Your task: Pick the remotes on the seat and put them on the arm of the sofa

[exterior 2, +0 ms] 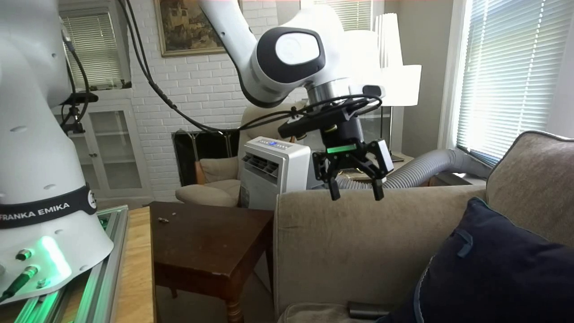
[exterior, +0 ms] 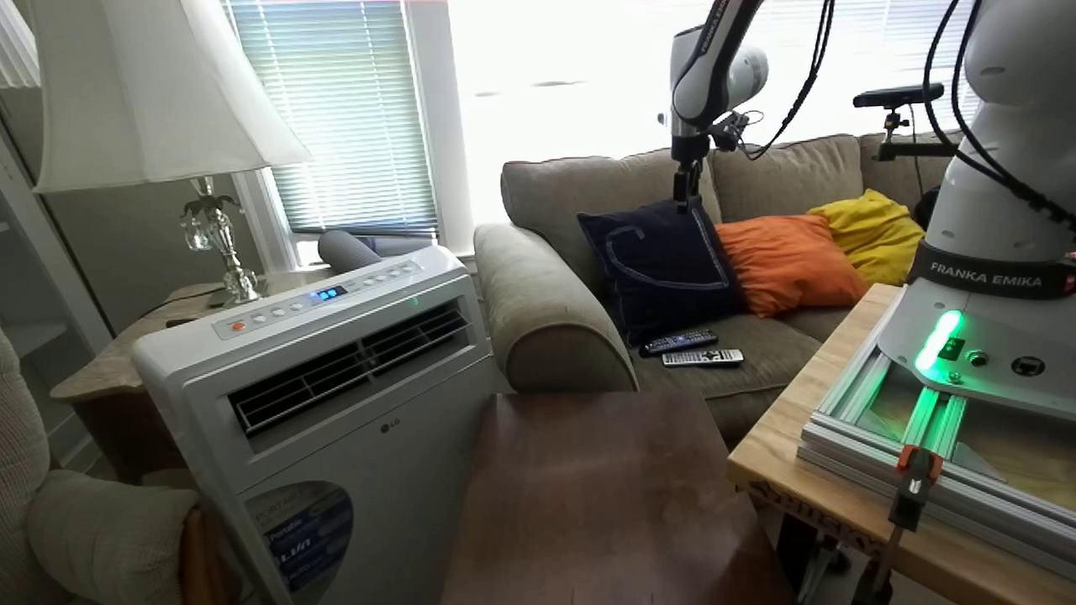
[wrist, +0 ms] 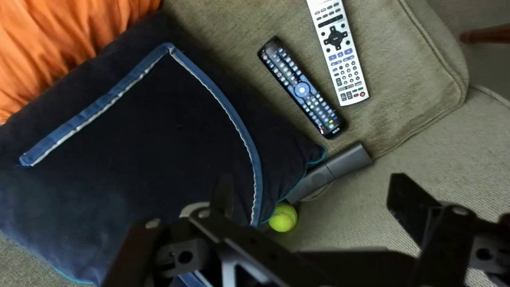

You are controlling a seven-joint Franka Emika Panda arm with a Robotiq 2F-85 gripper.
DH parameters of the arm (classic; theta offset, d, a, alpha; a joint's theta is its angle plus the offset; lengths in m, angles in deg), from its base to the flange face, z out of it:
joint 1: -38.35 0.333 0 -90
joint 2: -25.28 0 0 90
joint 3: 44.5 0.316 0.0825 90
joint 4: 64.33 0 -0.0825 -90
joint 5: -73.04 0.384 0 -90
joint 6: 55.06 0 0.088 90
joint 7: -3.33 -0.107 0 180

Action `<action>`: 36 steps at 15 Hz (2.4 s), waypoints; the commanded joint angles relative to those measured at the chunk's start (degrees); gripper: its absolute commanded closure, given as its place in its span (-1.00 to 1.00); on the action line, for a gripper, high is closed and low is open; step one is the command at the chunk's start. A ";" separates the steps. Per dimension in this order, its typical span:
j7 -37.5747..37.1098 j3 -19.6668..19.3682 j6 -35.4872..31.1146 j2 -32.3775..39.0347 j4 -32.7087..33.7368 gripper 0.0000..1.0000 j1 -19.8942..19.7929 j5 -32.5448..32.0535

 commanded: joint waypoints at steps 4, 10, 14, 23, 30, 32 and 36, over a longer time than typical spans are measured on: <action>-1.45 1.98 0.34 0.73 1.35 -1.00 -2.13 -1.81; 3.48 8.75 16.02 10.80 9.66 -1.00 -7.49 9.36; 7.54 10.72 11.46 19.66 14.02 -1.00 -10.15 6.61; 6.96 10.40 -0.75 28.68 17.22 -1.00 -10.84 2.47; 8.42 11.21 2.76 28.50 18.92 -1.00 -11.70 2.75; 12.80 14.13 4.11 30.84 20.86 -1.00 -14.36 3.37; 10.47 12.41 13.16 36.51 27.23 -1.00 -12.31 3.65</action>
